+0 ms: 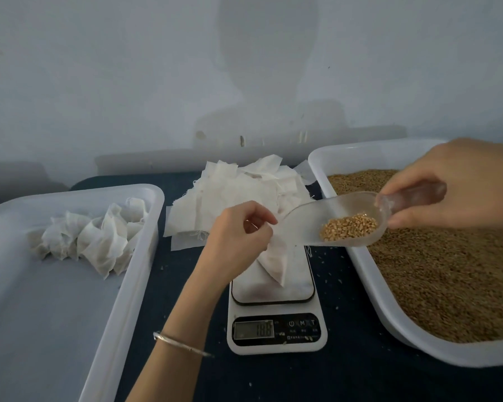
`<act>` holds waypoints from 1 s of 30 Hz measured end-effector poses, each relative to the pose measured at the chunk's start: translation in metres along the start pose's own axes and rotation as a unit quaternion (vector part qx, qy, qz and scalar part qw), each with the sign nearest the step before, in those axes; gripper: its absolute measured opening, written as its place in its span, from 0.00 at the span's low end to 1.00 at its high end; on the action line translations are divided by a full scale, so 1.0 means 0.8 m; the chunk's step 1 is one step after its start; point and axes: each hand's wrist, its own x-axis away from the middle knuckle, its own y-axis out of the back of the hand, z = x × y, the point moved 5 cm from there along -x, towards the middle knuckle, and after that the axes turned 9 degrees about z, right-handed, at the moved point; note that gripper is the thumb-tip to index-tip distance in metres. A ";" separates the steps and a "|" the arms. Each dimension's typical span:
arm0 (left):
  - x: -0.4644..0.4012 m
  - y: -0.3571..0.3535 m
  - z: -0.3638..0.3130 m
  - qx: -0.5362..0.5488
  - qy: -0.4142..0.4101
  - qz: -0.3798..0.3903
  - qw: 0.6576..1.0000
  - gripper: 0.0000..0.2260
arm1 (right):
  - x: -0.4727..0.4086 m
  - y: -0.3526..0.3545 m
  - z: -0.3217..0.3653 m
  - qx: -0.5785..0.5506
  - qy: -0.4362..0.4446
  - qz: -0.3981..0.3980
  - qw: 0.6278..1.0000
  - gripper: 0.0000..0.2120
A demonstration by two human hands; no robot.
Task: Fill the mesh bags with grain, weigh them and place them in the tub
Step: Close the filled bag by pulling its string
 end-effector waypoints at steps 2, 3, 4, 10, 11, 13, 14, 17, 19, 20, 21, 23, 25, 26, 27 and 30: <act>0.002 -0.004 0.000 0.015 -0.002 0.001 1.000 0.12 | -0.004 0.006 0.005 0.014 0.002 0.011 1.000 0.17; 0.003 -0.006 0.000 0.020 -0.002 -0.001 1.000 0.12 | -0.006 0.008 0.007 0.020 0.002 0.015 1.000 0.17; 0.004 -0.007 0.000 0.026 -0.002 -0.004 1.000 0.12 | -0.008 0.009 0.008 0.027 0.002 0.020 0.999 0.17; 0.011 -0.007 0.005 0.073 -0.002 -0.025 0.997 0.09 | -0.015 0.005 0.009 0.030 -0.005 0.051 0.998 0.15; 0.011 -0.007 0.005 0.074 -0.006 -0.029 0.997 0.09 | -0.017 0.003 0.009 0.036 -0.009 0.058 0.998 0.14; 0.013 -0.008 0.005 0.073 -0.013 -0.033 0.997 0.08 | -0.019 0.001 0.008 0.045 -0.019 0.063 0.997 0.12; 0.013 -0.008 0.004 0.074 -0.015 -0.033 0.997 0.08 | -0.020 0.001 0.008 0.048 -0.024 0.060 0.997 0.12; 0.014 -0.010 0.004 0.081 -0.018 -0.034 0.996 0.08 | -0.023 0.002 0.010 0.070 -0.038 0.045 0.996 0.13; 0.013 -0.012 0.003 0.087 -0.021 -0.035 0.995 0.08 | -0.024 0.004 0.013 0.088 -0.043 0.039 0.994 0.13; 0.012 -0.013 0.003 0.090 -0.023 -0.036 0.995 0.08 | -0.024 0.005 0.015 0.100 -0.043 0.038 0.993 0.13; 0.012 -0.013 0.002 0.092 -0.025 -0.037 0.995 0.08 | -0.025 0.006 0.017 0.114 -0.046 0.036 0.992 0.13; 0.010 -0.014 0.002 0.096 -0.026 -0.039 0.994 0.08 | -0.027 0.010 0.019 0.143 -0.053 0.027 0.988 0.14; 0.010 -0.015 0.003 0.104 -0.024 -0.039 0.993 0.08 | -0.029 0.014 0.023 0.173 -0.061 0.022 0.983 0.14; 0.010 -0.015 0.003 0.108 -0.024 -0.040 0.993 0.07 | -0.030 0.015 0.024 0.181 -0.060 0.023 0.981 0.14; 0.010 -0.014 0.004 0.110 -0.023 -0.042 0.993 0.07 | -0.031 0.015 0.026 0.183 -0.058 0.025 0.981 0.13; 0.011 -0.013 0.005 0.118 -0.023 -0.045 0.992 0.07 | -0.031 0.017 0.029 0.177 -0.055 0.027 0.982 0.11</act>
